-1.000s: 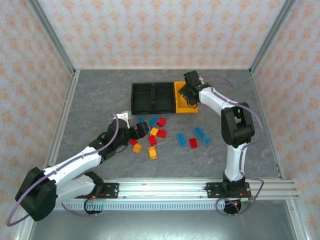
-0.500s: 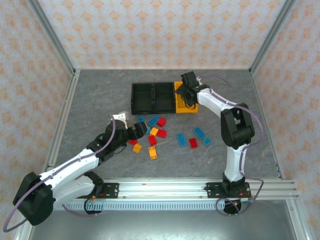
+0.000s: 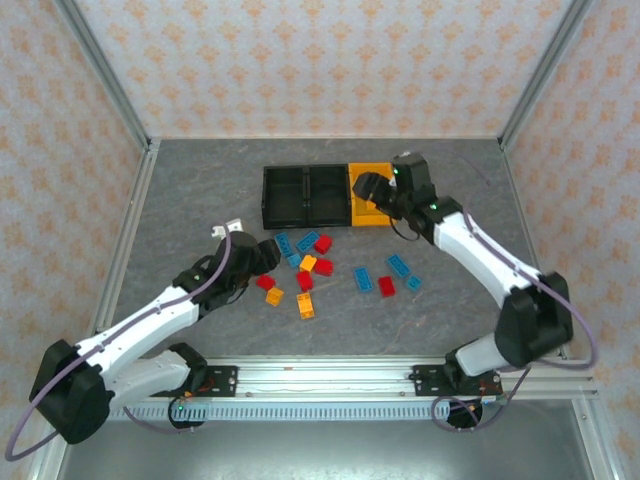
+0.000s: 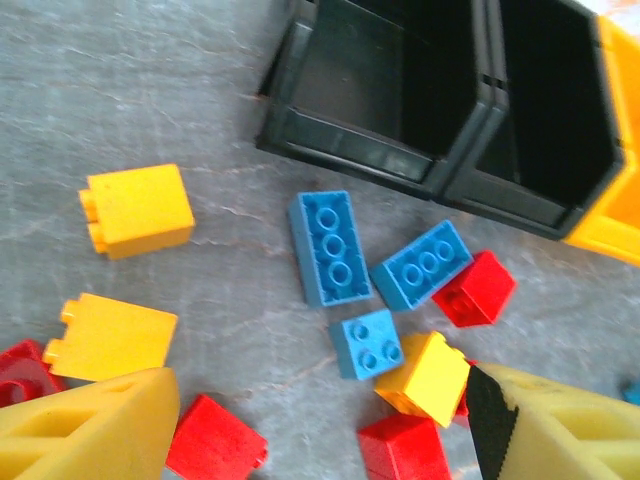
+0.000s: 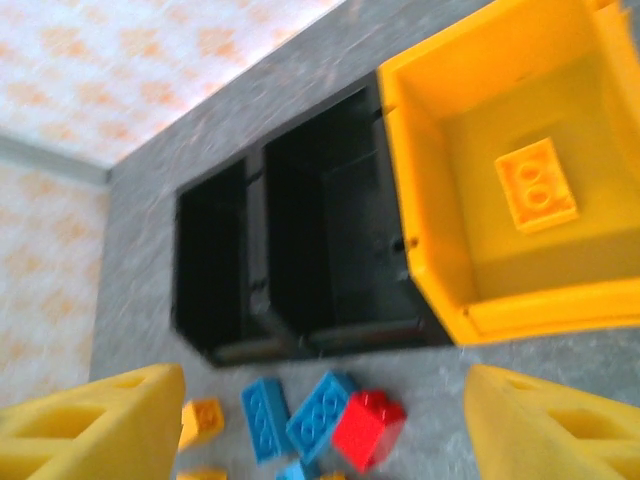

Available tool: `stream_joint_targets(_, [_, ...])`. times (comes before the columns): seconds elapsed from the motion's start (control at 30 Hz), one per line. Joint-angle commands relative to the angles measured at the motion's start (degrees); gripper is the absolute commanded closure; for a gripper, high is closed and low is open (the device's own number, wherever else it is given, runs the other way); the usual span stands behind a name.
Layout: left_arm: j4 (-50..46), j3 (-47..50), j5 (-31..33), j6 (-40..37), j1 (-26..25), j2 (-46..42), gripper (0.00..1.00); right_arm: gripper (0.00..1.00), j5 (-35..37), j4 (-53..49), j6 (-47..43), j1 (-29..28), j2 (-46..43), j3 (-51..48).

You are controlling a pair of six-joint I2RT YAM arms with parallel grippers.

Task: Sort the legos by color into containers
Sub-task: Place the lego in the container, then pick up the lego from the middle-left of the table.

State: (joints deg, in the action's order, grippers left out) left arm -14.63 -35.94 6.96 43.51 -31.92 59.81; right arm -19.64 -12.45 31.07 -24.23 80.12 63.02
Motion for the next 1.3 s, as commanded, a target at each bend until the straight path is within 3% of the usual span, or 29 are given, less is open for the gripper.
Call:
stream_joint_targets(0.0, [-5.99, -2.52, 6.45, -0.42, 1.88, 4.56, 0.22, 0.25, -7.49, 5.58, -8.18, -1.01, -7.03, -7.47])
stream_joint_targets(0.17, [-4.46, -5.58, 6.30, -1.47, 5.56, 12.31, 0.20, 0.21, -11.37, 11.06, -11.79, -5.23, -14.16, -17.03])
stream_joint_targets(0.4, [-3.43, -9.93, 8.98, -2.93, 9.03, 21.16, 0.13, 0.19, -13.27, 11.48, -13.53, -7.59, -15.39, -20.37])
stream_joint_targets(0.73, [0.00, -13.07, 6.31, -5.60, 11.75, 31.50, 0.19, 0.20, -11.69, 9.20, -14.83, -7.59, -13.41, -18.55])
stream_joint_targets(0.87, [1.90, -13.59, 4.96, -6.04, 12.40, 33.95, 0.25, 0.20, -10.27, 8.64, -14.67, -7.59, -13.08, -18.29])
stream_joint_targets(1.0, [1.54, -14.45, 4.73, -6.80, 12.76, 35.26, 0.48, 0.21, -10.56, 8.14, -14.62, -7.59, -12.70, -18.11])
stream_joint_targets(1.1, [0.94, -14.26, 4.98, -7.53, 12.75, 34.10, 0.60, 0.21, -10.19, 8.22, -14.69, -7.59, -13.01, -18.40])
stream_joint_targets(1.27, [-1.18, -13.98, 5.13, -8.99, 12.68, 31.03, 0.64, 0.21, -10.11, 8.74, -14.16, -7.59, -12.79, -19.03])
